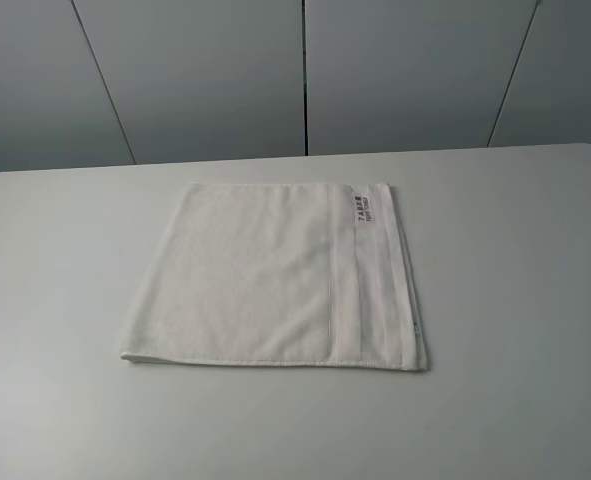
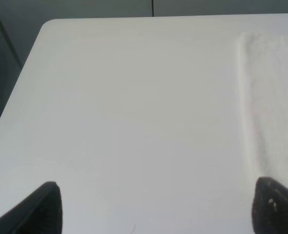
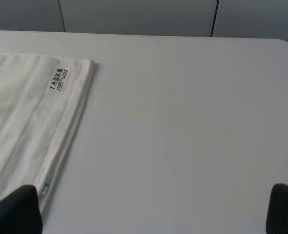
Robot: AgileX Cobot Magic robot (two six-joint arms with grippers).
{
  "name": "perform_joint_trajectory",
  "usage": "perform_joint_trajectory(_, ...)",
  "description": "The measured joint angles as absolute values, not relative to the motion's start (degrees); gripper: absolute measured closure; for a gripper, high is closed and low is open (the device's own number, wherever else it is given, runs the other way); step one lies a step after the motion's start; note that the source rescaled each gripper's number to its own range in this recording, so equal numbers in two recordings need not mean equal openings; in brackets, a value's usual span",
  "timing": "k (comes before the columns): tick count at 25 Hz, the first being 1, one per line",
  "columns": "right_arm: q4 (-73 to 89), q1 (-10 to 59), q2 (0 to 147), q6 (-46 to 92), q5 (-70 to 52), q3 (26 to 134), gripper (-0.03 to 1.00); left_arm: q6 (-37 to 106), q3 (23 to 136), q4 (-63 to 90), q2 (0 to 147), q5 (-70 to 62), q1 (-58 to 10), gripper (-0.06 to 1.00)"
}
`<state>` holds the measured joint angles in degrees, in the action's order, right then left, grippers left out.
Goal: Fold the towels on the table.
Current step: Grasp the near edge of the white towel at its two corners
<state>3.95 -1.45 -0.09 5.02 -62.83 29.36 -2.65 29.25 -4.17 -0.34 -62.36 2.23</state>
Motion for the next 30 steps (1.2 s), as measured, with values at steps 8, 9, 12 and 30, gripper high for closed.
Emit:
perform_joint_trajectory(8,3.95,-1.45,-0.09,5.02,-62.83,29.36,-0.03,-2.65,29.25,-4.17,-0.34,-62.36,2.23,-0.06)
perform_joint_trajectory(9,3.95,-1.45,-0.09,5.02,-62.83,29.36,-0.03,-2.65,29.25,-4.17,-0.34,-62.36,1.96,-0.06)
perform_joint_trajectory(12,4.05,-1.45,-0.09,5.02,-62.83,29.36,-0.03,-2.65,29.25,-4.17,-0.34,-62.36,1.44,-0.06)
perform_joint_trajectory(30,5.08,-1.45,-0.09,4.56,-62.83,29.36,-0.03,-2.65,29.25,-4.17,-0.34,-62.36,1.22,-0.06)
